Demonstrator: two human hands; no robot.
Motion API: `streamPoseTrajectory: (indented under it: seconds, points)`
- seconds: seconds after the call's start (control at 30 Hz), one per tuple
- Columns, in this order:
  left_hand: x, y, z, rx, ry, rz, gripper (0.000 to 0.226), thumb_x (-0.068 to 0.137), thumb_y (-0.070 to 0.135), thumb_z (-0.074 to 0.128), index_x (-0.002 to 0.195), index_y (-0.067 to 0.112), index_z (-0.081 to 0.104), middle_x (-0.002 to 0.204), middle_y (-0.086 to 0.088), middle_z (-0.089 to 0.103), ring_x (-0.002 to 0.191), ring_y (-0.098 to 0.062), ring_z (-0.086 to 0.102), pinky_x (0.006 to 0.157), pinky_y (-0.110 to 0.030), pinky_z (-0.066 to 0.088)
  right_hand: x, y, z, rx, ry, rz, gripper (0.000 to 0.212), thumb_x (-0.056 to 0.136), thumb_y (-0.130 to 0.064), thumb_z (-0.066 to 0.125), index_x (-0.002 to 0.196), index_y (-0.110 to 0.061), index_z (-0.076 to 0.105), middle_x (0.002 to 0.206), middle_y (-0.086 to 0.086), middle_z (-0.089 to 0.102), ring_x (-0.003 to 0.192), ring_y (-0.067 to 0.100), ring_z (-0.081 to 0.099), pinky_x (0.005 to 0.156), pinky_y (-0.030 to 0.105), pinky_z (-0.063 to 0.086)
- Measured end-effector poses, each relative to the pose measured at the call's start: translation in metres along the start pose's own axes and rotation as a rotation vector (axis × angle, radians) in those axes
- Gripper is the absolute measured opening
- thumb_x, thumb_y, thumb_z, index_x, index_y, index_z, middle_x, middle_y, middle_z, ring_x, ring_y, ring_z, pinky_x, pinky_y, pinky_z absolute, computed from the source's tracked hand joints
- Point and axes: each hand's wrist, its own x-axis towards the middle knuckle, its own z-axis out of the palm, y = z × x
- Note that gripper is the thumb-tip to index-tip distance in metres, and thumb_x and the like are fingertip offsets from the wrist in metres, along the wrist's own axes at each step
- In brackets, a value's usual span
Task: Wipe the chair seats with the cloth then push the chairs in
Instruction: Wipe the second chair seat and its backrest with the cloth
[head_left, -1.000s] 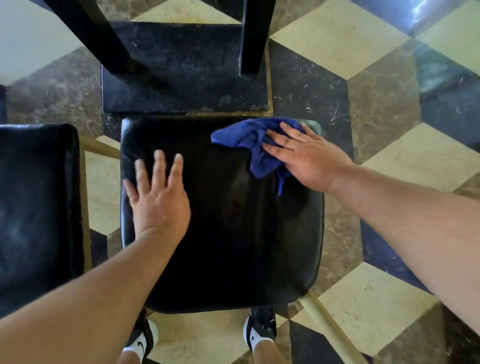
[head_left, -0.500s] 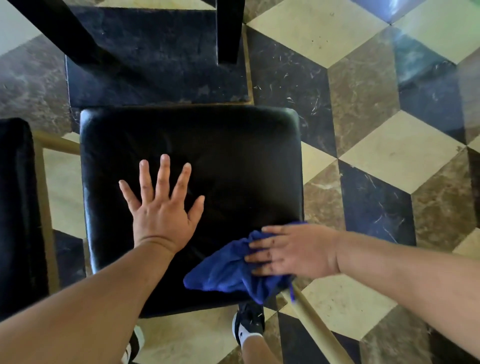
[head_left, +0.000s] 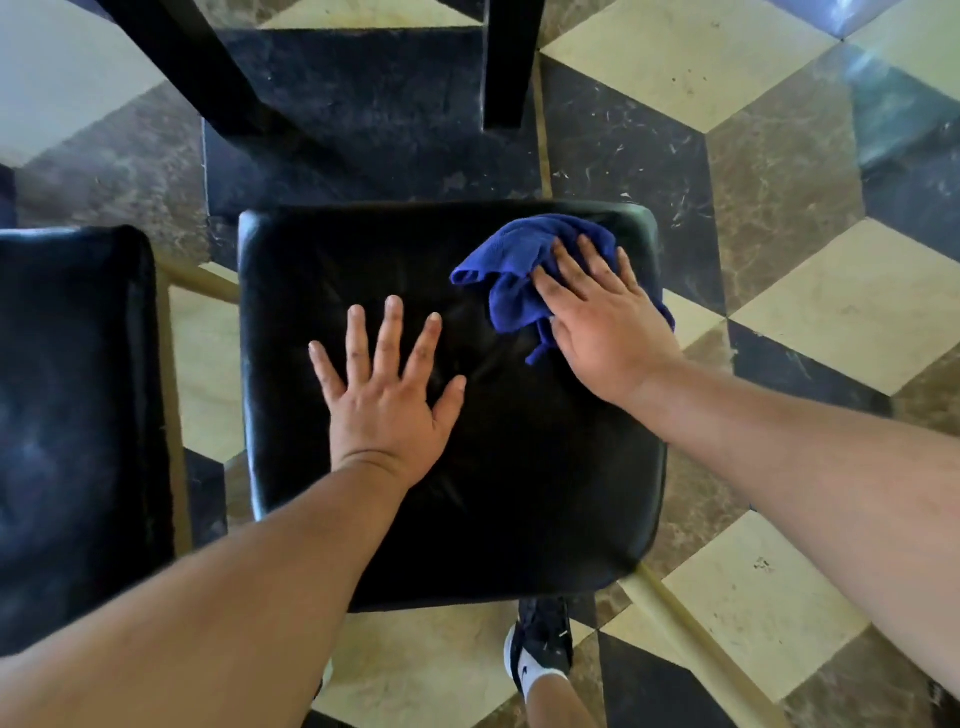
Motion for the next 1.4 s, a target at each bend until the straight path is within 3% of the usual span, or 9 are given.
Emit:
streamPoseTrajectory:
  seconds: [0.13, 0.23, 0.4, 0.53, 0.67, 0.77, 1.0, 1.27, 1.4]
  points:
    - [0.005, -0.014, -0.036, -0.287, 0.014, -0.011, 0.063, 0.104, 0.059, 0.027, 0.16, 0.032, 0.036, 0.172, 0.001, 0.028, 0.16, -0.026, 0.016, 0.13, -0.055, 0.009, 0.028, -0.055, 0.012, 0.031, 0.04, 0.089, 0.059, 0.108, -0.029, 0.045, 0.163, -0.017, 0.03, 0.173, 0.012, 0.02, 0.161, 0.035, 0.007, 0.128, 0.053, -0.003]
    - [0.02, -0.048, -0.07, -0.531, 0.172, -0.199, 0.045, 0.106, 0.048, 0.038, 0.14, 0.026, 0.056, 0.147, -0.001, 0.057, 0.13, -0.026, 0.056, 0.101, -0.037, 0.045, 0.04, -0.103, 0.019, 0.05, 0.039, 0.082, 0.061, 0.108, -0.031, 0.042, 0.165, -0.018, 0.025, 0.175, 0.01, 0.015, 0.161, 0.034, 0.004, 0.127, 0.051, -0.008]
    - [0.042, -0.081, -0.104, -0.529, 0.041, -0.499, 0.044, 0.107, 0.053, 0.03, 0.105, 0.026, 0.065, 0.105, -0.006, 0.067, 0.094, -0.027, 0.056, 0.079, -0.036, 0.036, 0.01, -0.195, 0.036, 0.047, -0.16, -0.231, 0.067, 0.103, -0.035, 0.041, 0.166, -0.021, 0.021, 0.176, 0.008, 0.012, 0.161, 0.036, 0.003, 0.126, 0.056, -0.004]
    - [0.039, -0.076, -0.103, -0.468, -0.104, -0.333, 0.05, 0.107, 0.053, 0.031, 0.13, 0.026, 0.067, 0.145, -0.006, 0.059, 0.131, -0.026, 0.052, 0.1, -0.039, 0.041, -0.073, -0.195, 0.05, -0.058, -0.392, -0.691, 0.061, 0.105, -0.03, 0.042, 0.165, -0.025, 0.027, 0.175, 0.005, 0.014, 0.161, 0.033, 0.005, 0.128, 0.054, -0.004]
    - [0.012, -0.069, -0.079, -0.315, -0.271, -0.222, 0.069, 0.106, 0.05, 0.044, 0.167, 0.027, 0.019, 0.177, -0.001, 0.004, 0.158, -0.029, 0.02, 0.125, -0.048, 0.022, -0.097, -0.102, 0.031, -0.099, -0.491, -0.874, 0.056, 0.107, -0.029, 0.027, 0.163, -0.029, 0.034, 0.173, 0.001, 0.021, 0.161, 0.027, 0.007, 0.126, 0.048, -0.009]
    - [-0.004, -0.068, -0.057, -0.208, -0.25, -0.147, 0.081, 0.106, 0.047, 0.05, 0.168, 0.024, 0.003, 0.176, -0.005, -0.01, 0.161, -0.03, 0.008, 0.128, -0.053, 0.011, -0.083, -0.025, 0.006, -0.199, -0.418, -0.69, 0.055, 0.104, -0.025, 0.047, 0.158, -0.027, 0.043, 0.169, 0.002, 0.033, 0.157, 0.03, 0.024, 0.125, 0.057, 0.018]
    - [0.004, -0.074, -0.072, -0.154, -0.298, -0.125, 0.083, 0.104, 0.043, 0.058, 0.168, 0.024, 0.008, 0.177, -0.006, -0.005, 0.159, -0.033, 0.016, 0.128, -0.053, 0.022, -0.013, -0.082, 0.007, 0.043, -0.137, 0.191, 0.059, 0.107, -0.032, 0.044, 0.164, -0.024, 0.03, 0.174, 0.007, 0.02, 0.159, 0.038, 0.013, 0.126, 0.056, 0.008]
    - [-0.022, -0.099, -0.146, 0.233, -0.751, 0.188, 0.032, 0.105, 0.022, 0.05, 0.131, 0.007, 0.063, 0.135, -0.012, 0.061, 0.124, -0.032, 0.057, 0.09, -0.038, 0.046, -0.06, -0.268, 0.011, 0.533, -0.538, 0.128, 0.046, 0.112, -0.035, 0.039, 0.158, -0.028, 0.044, 0.176, 0.002, 0.011, 0.161, 0.033, 0.002, 0.129, 0.05, 0.005]
    - [-0.061, -0.125, -0.173, 0.224, -1.14, 0.071, 0.036, 0.105, 0.024, 0.058, 0.137, 0.01, 0.064, 0.134, -0.013, 0.067, 0.102, -0.027, 0.064, 0.08, -0.034, 0.051, -0.069, -0.318, -0.01, 0.696, -0.833, 0.195, 0.038, 0.111, -0.03, 0.043, 0.144, -0.019, 0.058, 0.151, 0.011, 0.055, 0.14, 0.035, 0.048, 0.109, 0.039, 0.041]
